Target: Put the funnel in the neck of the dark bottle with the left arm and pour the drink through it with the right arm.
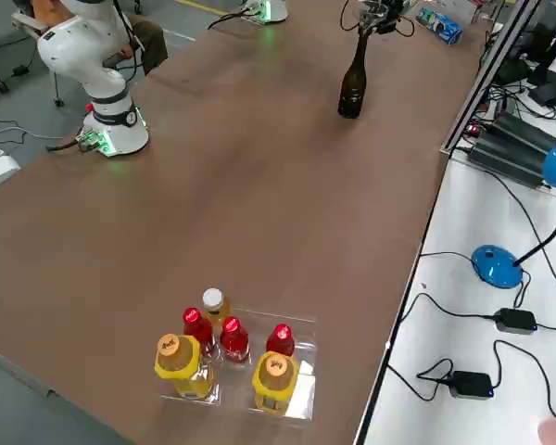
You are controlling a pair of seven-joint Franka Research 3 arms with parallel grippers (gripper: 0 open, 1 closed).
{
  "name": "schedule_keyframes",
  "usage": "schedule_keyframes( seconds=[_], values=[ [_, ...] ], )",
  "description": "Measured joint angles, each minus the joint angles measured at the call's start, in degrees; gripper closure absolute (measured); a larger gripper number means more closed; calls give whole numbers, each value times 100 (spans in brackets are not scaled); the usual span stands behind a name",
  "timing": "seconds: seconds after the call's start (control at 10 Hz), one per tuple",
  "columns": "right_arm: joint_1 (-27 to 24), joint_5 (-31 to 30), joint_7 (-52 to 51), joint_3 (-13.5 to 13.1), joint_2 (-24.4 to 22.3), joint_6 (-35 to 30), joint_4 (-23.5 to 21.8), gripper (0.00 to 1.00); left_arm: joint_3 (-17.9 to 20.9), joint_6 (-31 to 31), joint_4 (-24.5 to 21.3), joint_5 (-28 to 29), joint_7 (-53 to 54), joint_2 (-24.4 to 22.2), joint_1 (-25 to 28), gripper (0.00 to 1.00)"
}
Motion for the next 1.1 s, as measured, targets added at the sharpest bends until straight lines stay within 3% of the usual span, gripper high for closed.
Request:
schedule_keyframes(
  seconds=[1.1],
  values=[
    [14,0,531,69,277,-13,247,60,0,21,7,4,0,0,10,75]
  ],
)
